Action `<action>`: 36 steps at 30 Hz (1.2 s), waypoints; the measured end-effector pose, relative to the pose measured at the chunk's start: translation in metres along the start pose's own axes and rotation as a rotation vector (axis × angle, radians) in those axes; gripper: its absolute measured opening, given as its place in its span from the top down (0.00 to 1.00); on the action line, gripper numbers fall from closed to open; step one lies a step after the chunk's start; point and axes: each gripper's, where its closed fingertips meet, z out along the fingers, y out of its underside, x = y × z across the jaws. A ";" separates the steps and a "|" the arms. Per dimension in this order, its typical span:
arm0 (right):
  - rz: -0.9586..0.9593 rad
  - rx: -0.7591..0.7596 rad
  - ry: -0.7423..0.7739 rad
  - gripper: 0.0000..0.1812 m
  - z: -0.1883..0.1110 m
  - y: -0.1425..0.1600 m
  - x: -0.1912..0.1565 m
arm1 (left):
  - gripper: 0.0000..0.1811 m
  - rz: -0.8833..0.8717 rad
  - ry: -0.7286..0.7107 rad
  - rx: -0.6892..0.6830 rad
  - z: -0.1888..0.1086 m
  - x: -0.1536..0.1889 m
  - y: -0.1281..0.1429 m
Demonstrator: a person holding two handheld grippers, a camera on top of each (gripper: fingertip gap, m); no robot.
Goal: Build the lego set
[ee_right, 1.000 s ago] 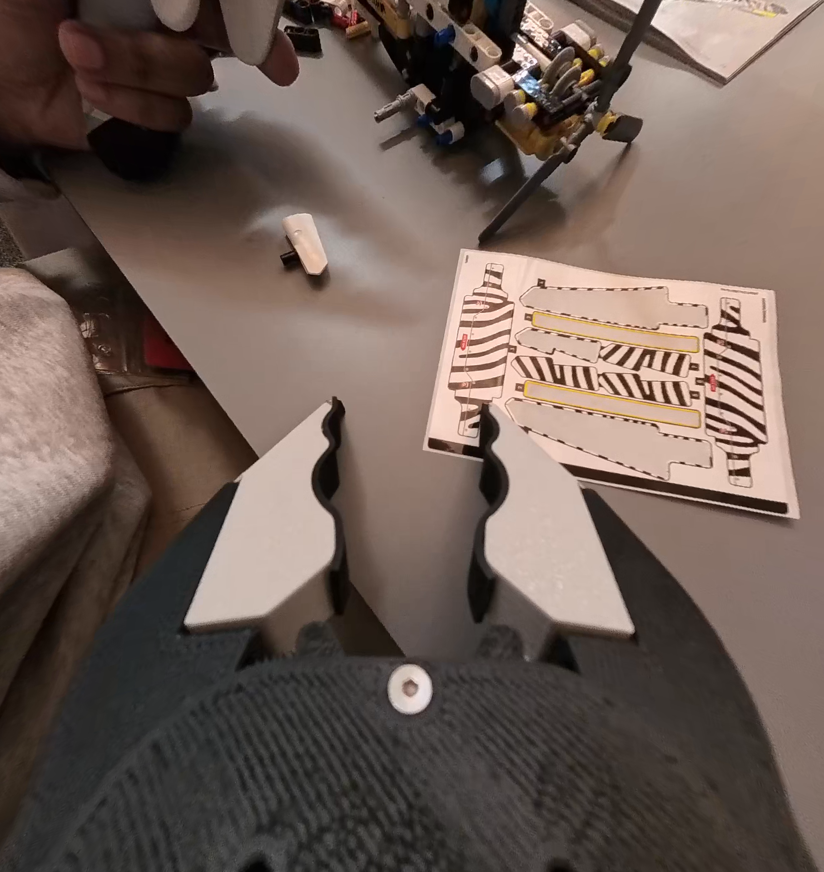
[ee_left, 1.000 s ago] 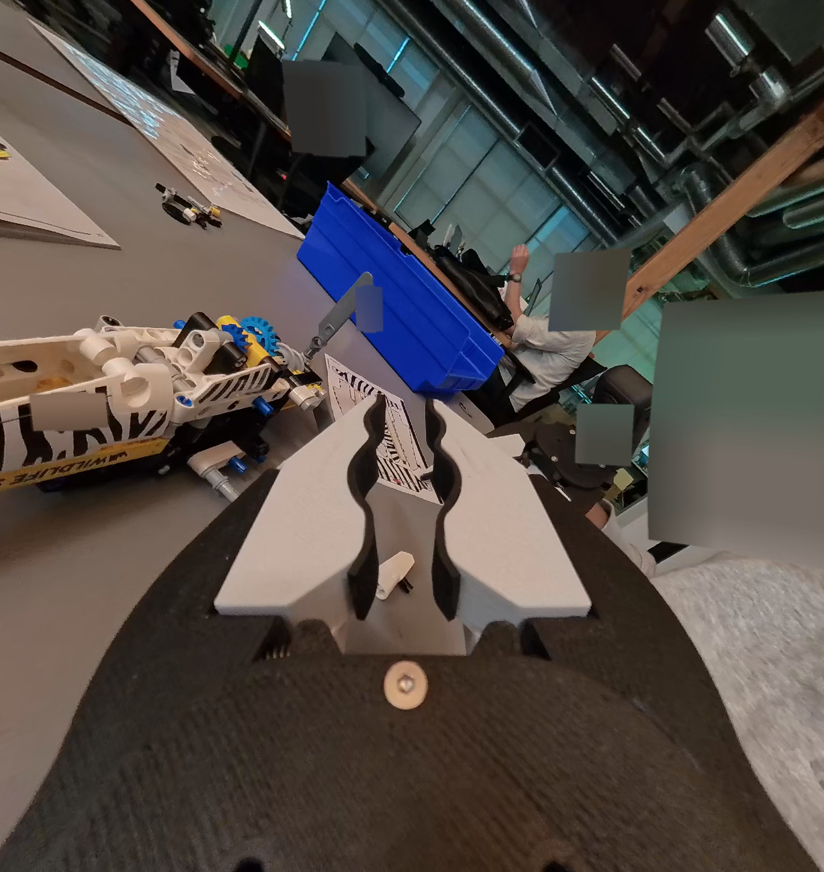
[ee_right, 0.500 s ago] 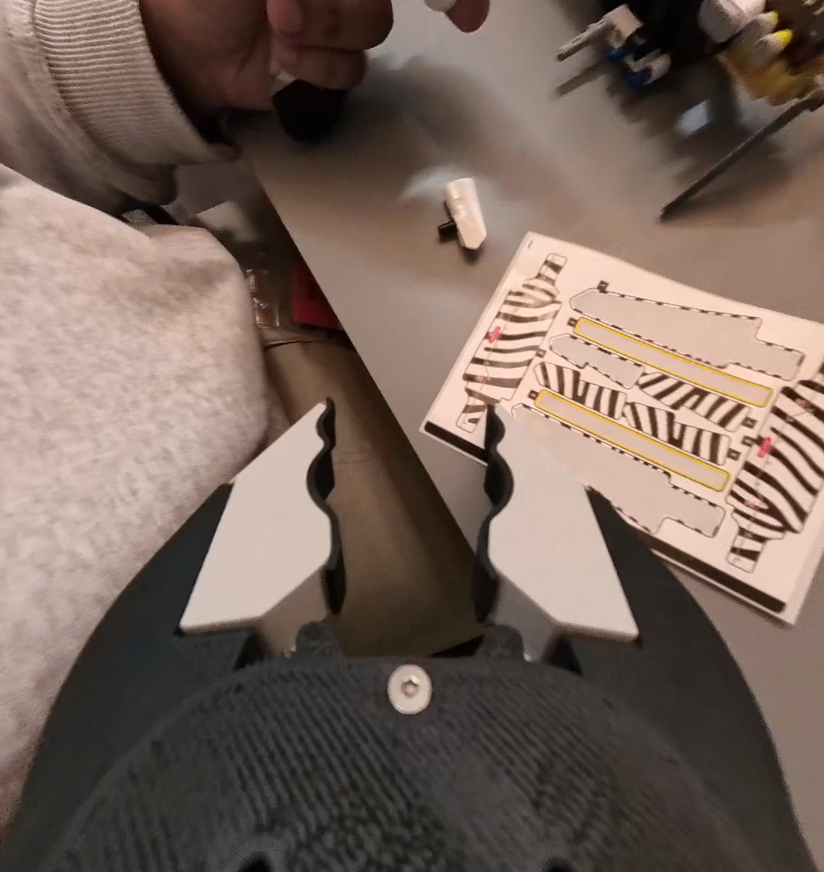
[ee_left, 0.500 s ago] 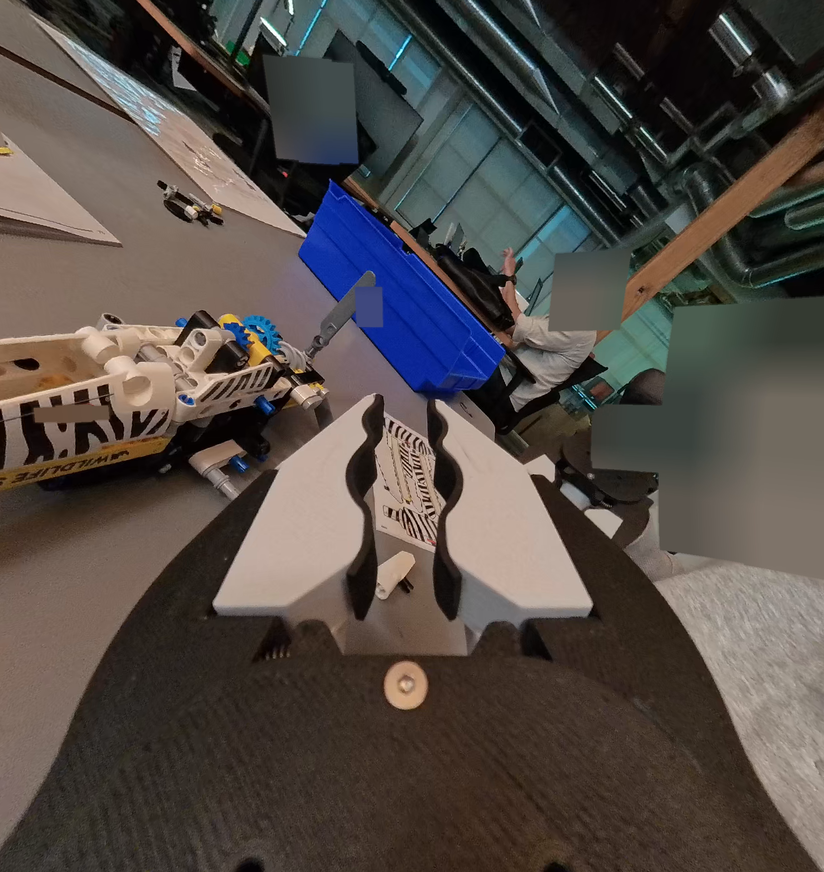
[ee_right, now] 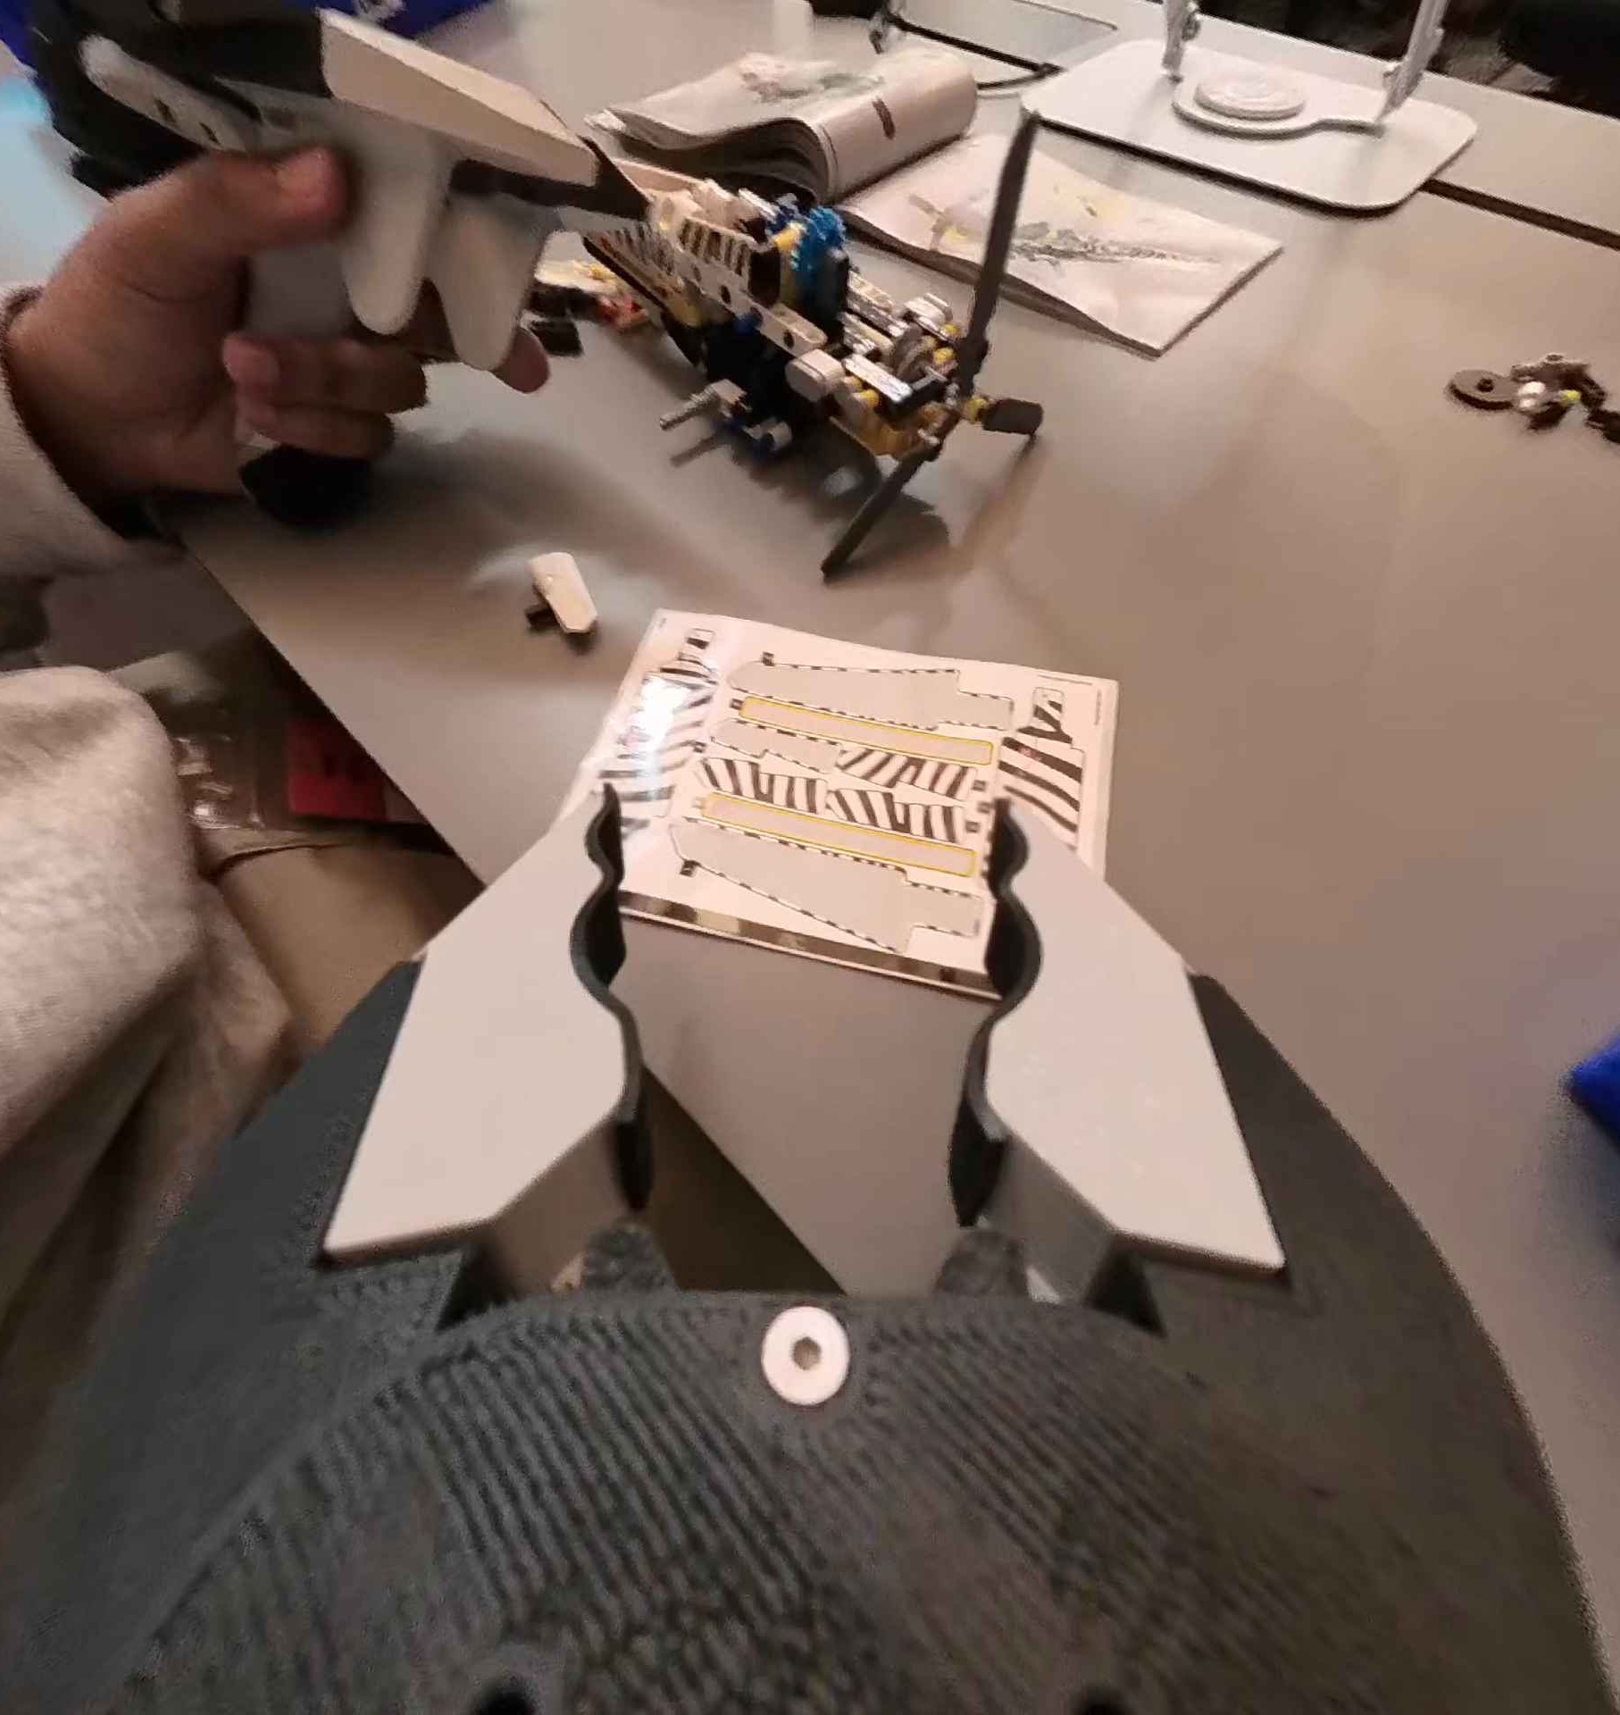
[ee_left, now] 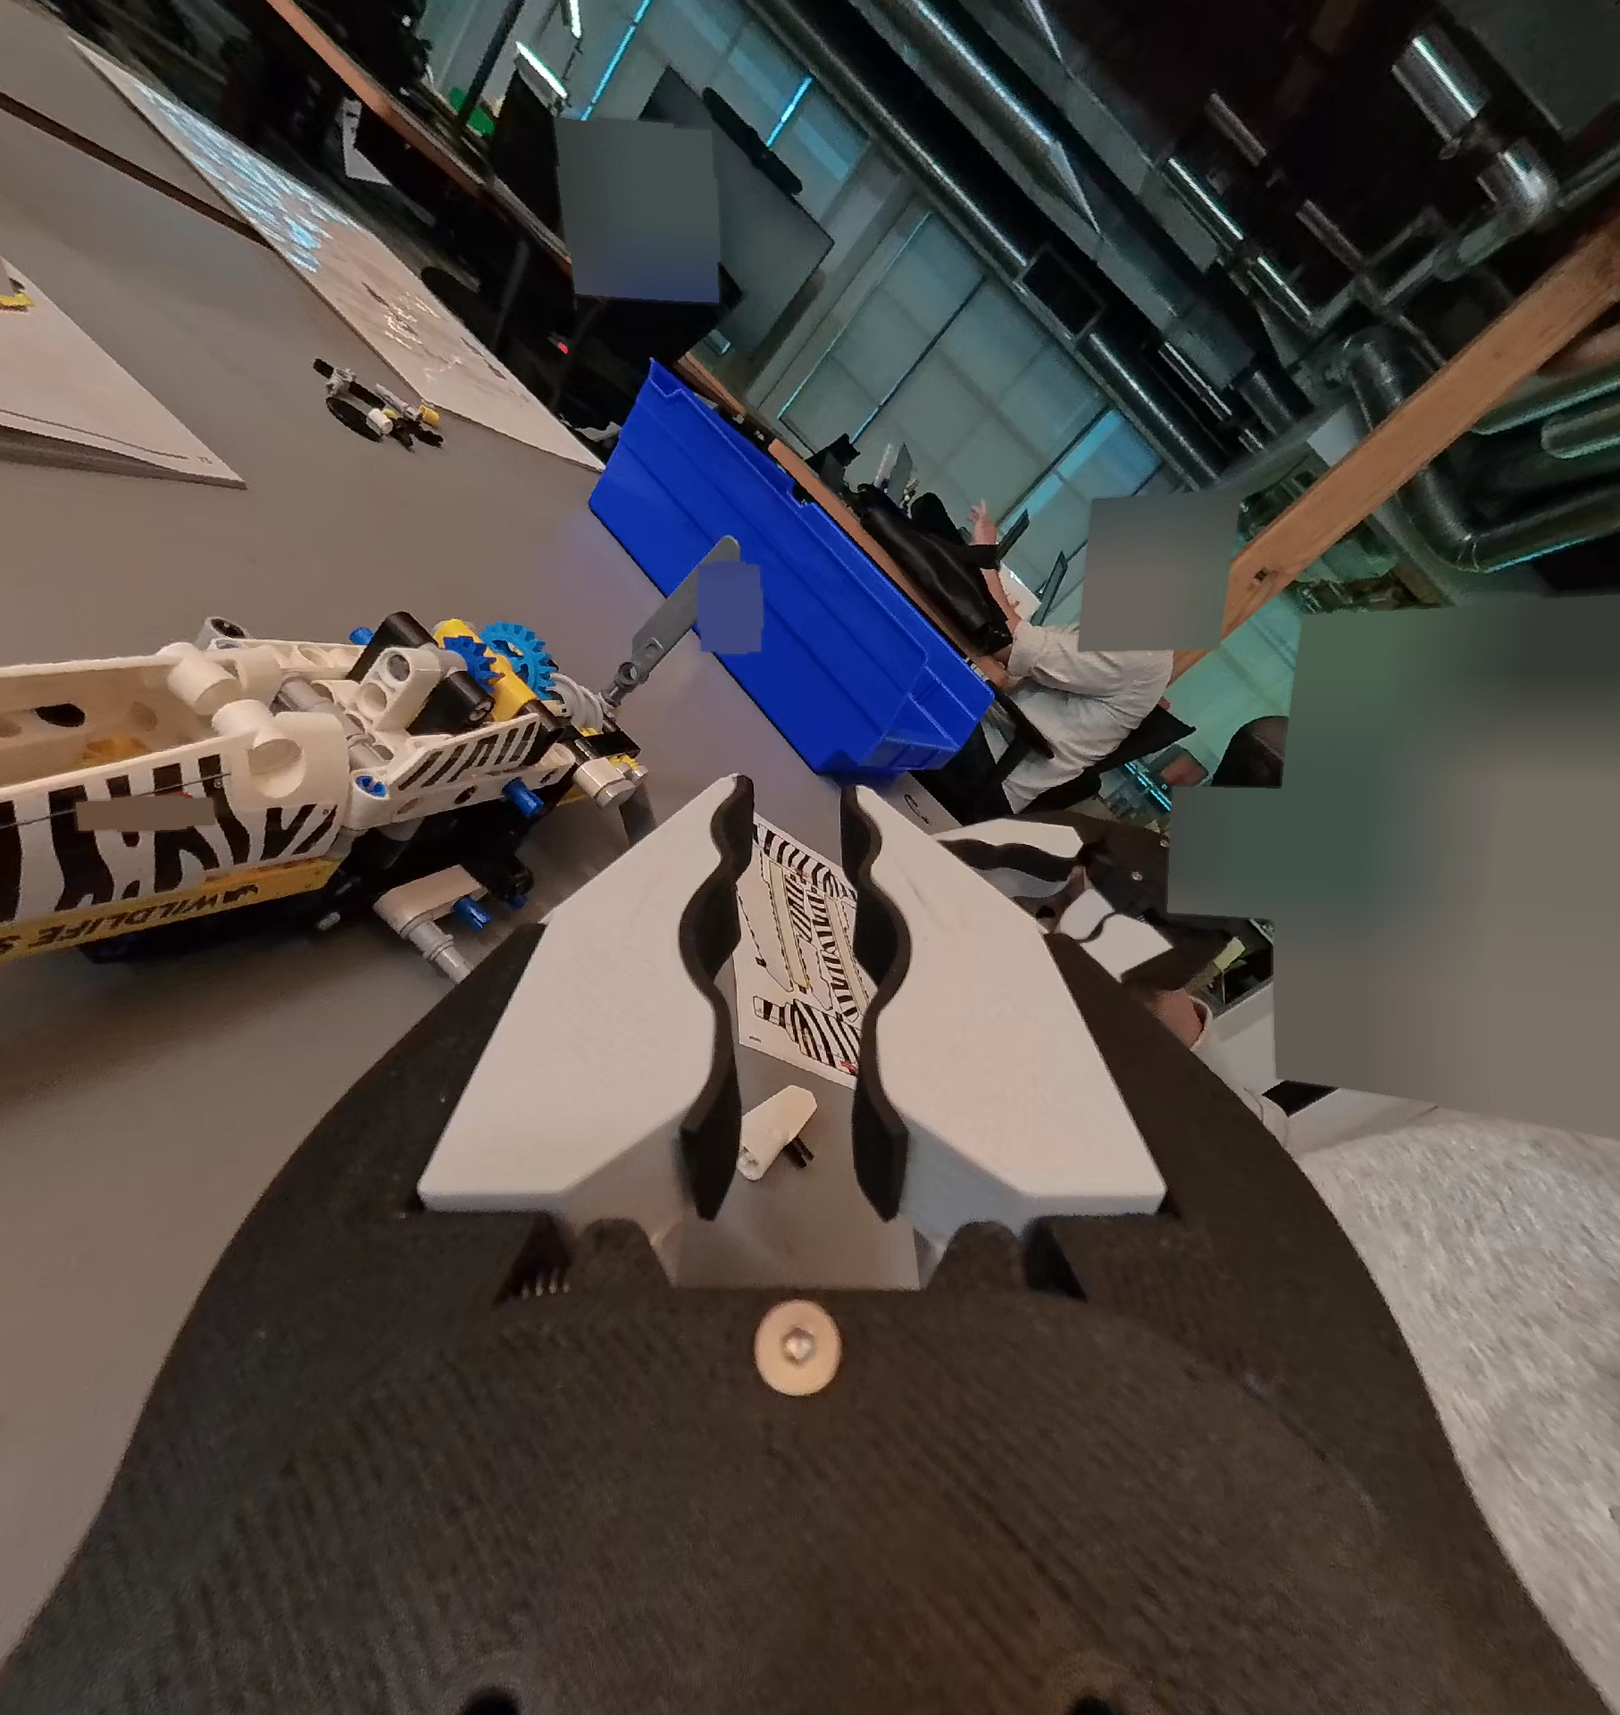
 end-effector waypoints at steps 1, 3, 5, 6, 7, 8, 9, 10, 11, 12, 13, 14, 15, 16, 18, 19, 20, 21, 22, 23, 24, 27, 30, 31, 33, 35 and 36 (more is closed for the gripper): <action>-0.005 -0.020 0.041 0.57 0.001 0.003 0.006 | 0.91 0.000 0.000 0.000 0.000 0.000 0.000; -0.005 -0.055 0.100 0.58 0.002 0.011 0.017 | 0.91 0.000 0.000 0.000 0.000 0.000 0.000; 0.021 -0.054 0.102 0.58 0.002 0.012 0.020 | 0.91 0.000 0.001 -0.001 0.000 0.000 0.000; 0.036 -0.047 0.105 0.58 0.002 0.012 0.021 | 0.91 -0.001 0.001 0.000 0.000 0.000 0.000; 0.047 -0.040 0.110 0.58 0.002 0.011 0.023 | 0.91 -0.001 0.001 0.000 0.000 0.000 0.000; 0.054 -0.037 0.117 0.59 0.001 0.011 0.025 | 0.91 -0.001 0.001 0.001 0.000 0.000 0.000; 0.058 -0.035 0.126 0.59 0.001 0.011 0.027 | 0.91 -0.001 0.002 0.001 0.000 0.000 0.000; 0.060 -0.034 0.136 0.59 0.001 0.012 0.029 | 0.91 -0.001 0.002 0.001 0.000 0.000 0.000; 0.063 -0.035 0.142 0.59 0.001 0.012 0.030 | 0.91 -0.001 0.002 0.001 0.000 0.000 0.000; 0.066 -0.036 0.144 0.59 0.002 0.013 0.031 | 0.91 -0.001 0.002 0.001 0.000 0.000 0.000; 0.069 -0.036 0.146 0.59 0.002 0.014 0.032 | 0.91 -0.001 0.002 0.001 0.000 0.000 0.000; 0.071 -0.037 0.150 0.59 0.003 0.014 0.033 | 0.91 -0.002 0.002 0.001 0.000 0.000 0.000; 0.072 -0.039 0.153 0.59 0.003 0.015 0.033 | 0.91 -0.002 0.002 0.001 0.000 0.000 0.000; 0.072 -0.041 0.154 0.59 0.003 0.016 0.034 | 0.91 -0.002 0.002 0.001 0.000 0.000 0.000; 0.072 -0.044 0.156 0.60 0.004 0.017 0.034 | 0.91 -0.003 0.002 0.001 0.000 0.000 0.000; 0.072 -0.044 0.156 0.60 0.004 0.017 0.034 | 0.91 -0.003 0.001 0.000 0.000 0.000 0.000; 0.073 -0.044 0.156 0.60 0.005 0.017 0.034 | 0.91 -0.004 0.001 0.000 0.000 0.000 0.000; 0.074 -0.044 0.156 0.60 0.005 0.018 0.035 | 0.91 -0.004 0.001 -0.001 0.000 0.000 0.000; 0.075 -0.044 0.157 0.60 0.005 0.018 0.035 | 0.91 -0.005 0.001 0.000 0.000 0.000 0.000; 0.076 -0.044 0.156 0.60 0.005 0.018 0.035 | 0.91 -0.005 0.001 -0.001 0.000 0.000 0.000; 0.078 -0.044 0.156 0.60 0.005 0.018 0.035 | 0.91 -0.005 0.001 -0.001 0.000 0.000 0.000; 0.082 -0.046 0.156 0.60 0.005 0.019 0.036 | 0.91 -0.005 0.001 -0.001 0.000 0.000 0.000; 0.084 -0.051 0.157 0.60 0.005 0.020 0.036 | 0.91 -0.006 0.001 -0.001 0.000 0.000 0.000; 0.085 -0.053 0.157 0.60 0.006 0.021 0.036 | 0.91 -0.006 0.001 -0.001 0.000 0.000 0.000; 0.086 -0.056 0.158 0.60 0.006 0.021 0.036 | 0.91 -0.006 0.001 -0.001 0.000 0.000 0.000; 0.089 -0.057 0.158 0.60 0.006 0.022 0.036 | 0.91 -0.007 0.001 -0.001 0.000 -0.001 0.000; 0.090 -0.059 0.157 0.60 0.006 0.023 0.036 | 0.91 -0.007 0.001 -0.001 0.000 -0.001 0.000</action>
